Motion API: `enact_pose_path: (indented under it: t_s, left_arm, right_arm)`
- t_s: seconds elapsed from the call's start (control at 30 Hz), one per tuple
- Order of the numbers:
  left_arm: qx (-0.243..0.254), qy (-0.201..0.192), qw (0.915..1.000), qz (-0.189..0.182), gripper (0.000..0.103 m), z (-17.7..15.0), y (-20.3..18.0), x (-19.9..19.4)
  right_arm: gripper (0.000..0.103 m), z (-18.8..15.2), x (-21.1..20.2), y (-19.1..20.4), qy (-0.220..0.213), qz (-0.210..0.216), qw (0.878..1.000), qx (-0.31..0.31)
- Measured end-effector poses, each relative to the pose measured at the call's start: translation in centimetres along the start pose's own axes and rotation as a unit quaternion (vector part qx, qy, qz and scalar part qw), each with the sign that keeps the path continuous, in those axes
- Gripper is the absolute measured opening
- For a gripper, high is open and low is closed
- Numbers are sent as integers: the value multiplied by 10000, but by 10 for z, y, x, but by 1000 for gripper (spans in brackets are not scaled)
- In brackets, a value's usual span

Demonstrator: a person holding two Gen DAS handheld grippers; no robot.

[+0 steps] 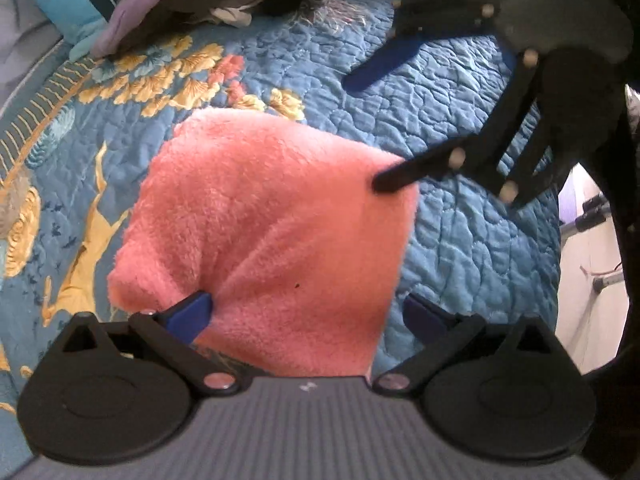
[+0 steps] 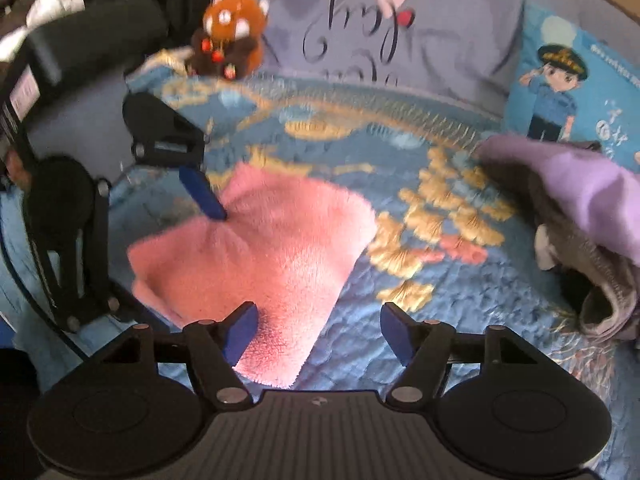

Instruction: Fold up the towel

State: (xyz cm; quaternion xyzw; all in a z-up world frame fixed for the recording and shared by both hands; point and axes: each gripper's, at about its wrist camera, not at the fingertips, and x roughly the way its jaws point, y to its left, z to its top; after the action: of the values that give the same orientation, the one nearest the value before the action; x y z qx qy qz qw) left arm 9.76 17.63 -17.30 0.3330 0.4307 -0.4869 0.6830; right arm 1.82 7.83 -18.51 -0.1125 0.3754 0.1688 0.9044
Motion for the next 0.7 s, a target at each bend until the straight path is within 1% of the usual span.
enact_pose_path:
  t_s: [0.1, 0.13, 0.17, 0.2, 0.27, 0.33, 0.37, 0.47, 0.53, 0.6, 0.7]
  left_arm:
    - [35, -306, 9994, -136, 103, 0, -13, -18]
    - [55, -400, 9990, -205, 103, 0, -18, -22]
    - [103, -443, 9986, -265, 103, 0, -25, -24]
    - [188, -390, 9986, -299, 103, 0, -33, -21]
    - [389, -98, 9988, -264, 103, -5, -45, -7]
    - [466, 70, 9987, -190, 103, -12, -51, 1]
    - [407, 64, 9990, -183, 103, -14, -51, 1]
    - [72, -120, 9996, -234, 103, -16, -46, -10]
    - [34, -186, 9996, -197, 103, -17, -47, -17]
    - [42, -219, 9995, -238, 103, -19, -51, -21]
    - [48, -91, 9994, -344, 103, -27, -58, -13]
  right_arm:
    - [71, -12, 6, 5, 299, -28, 9994, -194]
    - [69, -17, 10, 7, 441, -86, 9987, -259]
    - [64, -21, 15, 9, 584, -151, 9977, -323]
    - [63, -25, 16, 9, 605, -168, 9975, -314]
    - [63, -26, 6, 7, 453, -105, 9989, -110]
    - [64, -24, -6, 6, 297, -73, 9995, -10]
    - [65, -22, -12, 6, 188, -85, 9998, -7]
    - [68, -13, -24, 6, -120, -127, 9998, -43]
    - [71, -4, -25, 7, -276, -148, 9995, -75]
    - [73, 3, -20, 10, -311, -167, 9993, -121]
    - [73, 2, 1, 19, 1, -249, 9993, -295]
